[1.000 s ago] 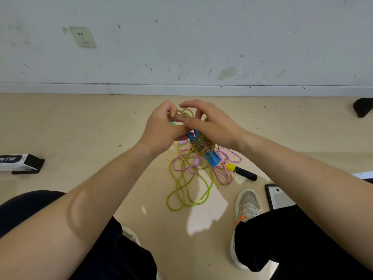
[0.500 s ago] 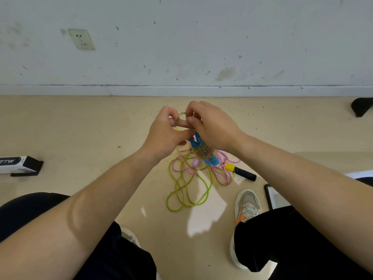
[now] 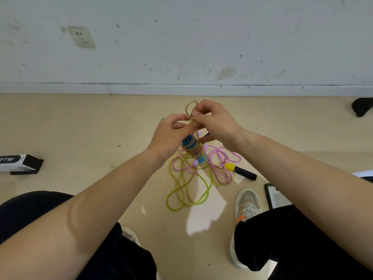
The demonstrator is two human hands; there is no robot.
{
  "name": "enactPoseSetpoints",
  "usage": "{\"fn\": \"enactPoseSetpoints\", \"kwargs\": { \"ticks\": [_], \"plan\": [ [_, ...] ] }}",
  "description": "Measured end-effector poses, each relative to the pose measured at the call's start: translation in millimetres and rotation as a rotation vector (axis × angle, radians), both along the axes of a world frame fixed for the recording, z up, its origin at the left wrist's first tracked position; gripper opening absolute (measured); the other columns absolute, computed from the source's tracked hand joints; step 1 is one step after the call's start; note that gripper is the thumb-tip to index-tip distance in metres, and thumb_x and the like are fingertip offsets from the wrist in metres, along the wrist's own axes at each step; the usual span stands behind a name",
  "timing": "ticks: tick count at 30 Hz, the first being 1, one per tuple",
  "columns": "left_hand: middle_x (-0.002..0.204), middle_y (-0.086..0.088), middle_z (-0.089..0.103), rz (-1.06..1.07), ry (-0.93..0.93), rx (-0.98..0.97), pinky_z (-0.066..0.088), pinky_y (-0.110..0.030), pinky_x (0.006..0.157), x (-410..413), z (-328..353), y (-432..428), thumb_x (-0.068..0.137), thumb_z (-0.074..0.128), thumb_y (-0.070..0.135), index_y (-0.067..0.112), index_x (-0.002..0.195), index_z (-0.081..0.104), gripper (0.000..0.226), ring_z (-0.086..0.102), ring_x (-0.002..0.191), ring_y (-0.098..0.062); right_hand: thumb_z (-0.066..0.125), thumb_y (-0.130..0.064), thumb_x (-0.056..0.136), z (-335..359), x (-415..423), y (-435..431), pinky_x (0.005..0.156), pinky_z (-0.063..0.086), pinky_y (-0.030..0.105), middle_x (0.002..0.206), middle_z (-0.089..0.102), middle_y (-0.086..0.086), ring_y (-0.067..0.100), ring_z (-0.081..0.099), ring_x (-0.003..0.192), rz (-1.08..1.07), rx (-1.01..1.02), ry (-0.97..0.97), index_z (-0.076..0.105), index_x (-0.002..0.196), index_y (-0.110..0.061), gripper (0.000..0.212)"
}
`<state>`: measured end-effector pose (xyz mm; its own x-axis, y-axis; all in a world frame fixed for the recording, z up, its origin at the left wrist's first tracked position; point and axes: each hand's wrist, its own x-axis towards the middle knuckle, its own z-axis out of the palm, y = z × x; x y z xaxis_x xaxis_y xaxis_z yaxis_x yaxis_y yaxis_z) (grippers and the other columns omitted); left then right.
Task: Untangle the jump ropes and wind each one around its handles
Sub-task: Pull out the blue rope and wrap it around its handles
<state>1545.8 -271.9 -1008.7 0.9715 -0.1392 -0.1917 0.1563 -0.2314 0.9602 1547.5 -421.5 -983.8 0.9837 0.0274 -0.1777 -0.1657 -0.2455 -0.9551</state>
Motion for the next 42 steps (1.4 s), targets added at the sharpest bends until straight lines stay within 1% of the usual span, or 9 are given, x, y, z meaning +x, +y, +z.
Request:
{"fn": "enactPoseSetpoints", "kwargs": {
  "ticks": [7, 13, 21, 26, 29, 32, 37, 40, 42],
  "plan": [
    [0.064, 0.012, 0.062, -0.055, 0.019, -0.027, 0.047, -0.025, 0.069, -4.7, -2.3, -1.8, 0.091, 0.072, 0.03, 0.028, 0.095, 0.074, 0.005, 0.057, 0.064, -0.005, 0.068, -0.022, 0.092, 3.0, 2.8, -0.8, 0.069, 0.061, 0.043, 0.08, 0.063, -0.004, 0.014, 0.063, 0.075, -0.023, -0.042, -0.043, 0.067, 0.082, -0.016, 0.012],
    [0.078, -0.001, 0.047, -0.122, 0.034, 0.057, 0.044, -0.032, 0.073, -7.7, -4.9, -2.5, 0.079, 0.083, 0.029, 0.033, 0.097, 0.076, 0.019, 0.051, 0.07, -0.016, 0.072, -0.018, 0.09, 7.0, 5.8, -3.9, 0.075, 0.057, 0.043, 0.07, 0.061, 0.001, 0.015, 0.06, 0.069, -0.028, -0.047, -0.09, 0.069, 0.079, -0.013, 0.012],
    [0.076, 0.003, 0.05, -0.274, -0.285, 0.425, 0.044, -0.037, 0.076, -3.6, -8.1, -1.7, 0.082, 0.079, 0.029, 0.044, 0.103, 0.076, 0.025, 0.048, 0.084, -0.018, 0.073, -0.014, 0.09, 5.1, 3.6, -4.9, 0.062, 0.057, 0.031, 0.069, 0.058, 0.002, 0.016, 0.06, 0.056, -0.137, 0.211, 0.029, 0.067, 0.086, -0.006, 0.011],
    [0.074, 0.002, 0.068, -0.366, -0.247, 0.21, 0.045, -0.03, 0.066, 0.0, -6.0, 1.1, 0.081, 0.073, 0.028, 0.033, 0.095, 0.079, 0.016, 0.061, 0.073, -0.017, 0.072, -0.015, 0.091, 6.7, 3.6, -1.2, 0.059, 0.058, 0.026, 0.072, 0.058, 0.002, 0.014, 0.061, 0.058, -0.17, 0.274, 0.034, 0.067, 0.091, -0.006, 0.01],
    [0.099, -0.005, 0.06, -0.286, -0.196, 0.206, 0.046, -0.028, 0.082, -4.5, -5.1, -4.3, 0.077, 0.065, 0.041, 0.035, 0.1, 0.077, 0.027, 0.057, 0.094, -0.014, 0.071, -0.015, 0.092, 10.6, 2.6, -0.7, 0.058, 0.058, 0.026, 0.075, 0.059, 0.002, 0.015, 0.062, 0.06, -0.203, 0.313, 0.058, 0.066, 0.092, -0.007, 0.01],
    [0.095, 0.001, 0.055, -0.193, -0.15, 0.192, 0.044, -0.041, 0.095, -5.4, -3.7, -7.8, 0.087, 0.053, 0.057, 0.043, 0.095, 0.077, 0.029, 0.054, 0.101, -0.023, 0.069, -0.014, 0.093, 16.5, 1.0, -0.9, 0.057, 0.059, 0.029, 0.079, 0.06, 0.003, 0.017, 0.061, 0.062, -0.242, 0.395, 0.089, 0.065, 0.095, -0.007, 0.009],
    [0.08, 0.021, 0.066, -0.145, -0.222, 0.071, 0.044, -0.026, 0.083, -12.4, 10.7, -3.0, 0.102, 0.055, 0.025, 0.024, 0.091, 0.079, 0.026, 0.057, 0.086, 0.002, 0.069, -0.014, 0.093, 27.4, -5.2, 3.5, 0.054, 0.057, 0.027, 0.081, 0.06, 0.004, 0.018, 0.06, 0.061, -0.262, 0.469, 0.088, 0.066, 0.098, -0.006, 0.01],
    [0.084, 0.0, 0.064, -0.205, -0.257, 0.007, 0.043, -0.012, 0.073, -18.3, 19.3, -2.6, 0.097, 0.063, 0.016, 0.016, 0.086, 0.075, 0.017, 0.058, 0.076, 0.008, 0.071, -0.014, 0.092, 33.8, -7.4, 4.0, 0.052, 0.055, 0.027, 0.079, 0.058, 0.007, 0.017, 0.057, 0.056, -0.319, 0.477, 0.056, 0.064, 0.092, -0.006, 0.011],
    [0.093, -0.007, 0.064, -0.213, -0.269, 0.063, 0.045, -0.015, 0.079, -16.1, 14.1, -3.7, 0.089, 0.07, 0.034, 0.026, 0.088, 0.077, 0.011, 0.06, 0.084, 0.003, 0.071, -0.015, 0.092, 39.0, -8.6, 2.9, 0.051, 0.054, 0.029, 0.078, 0.055, 0.01, 0.019, 0.054, 0.053, -0.349, 0.475, 0.034, 0.062, 0.09, -0.005, 0.013]
  ]
}}
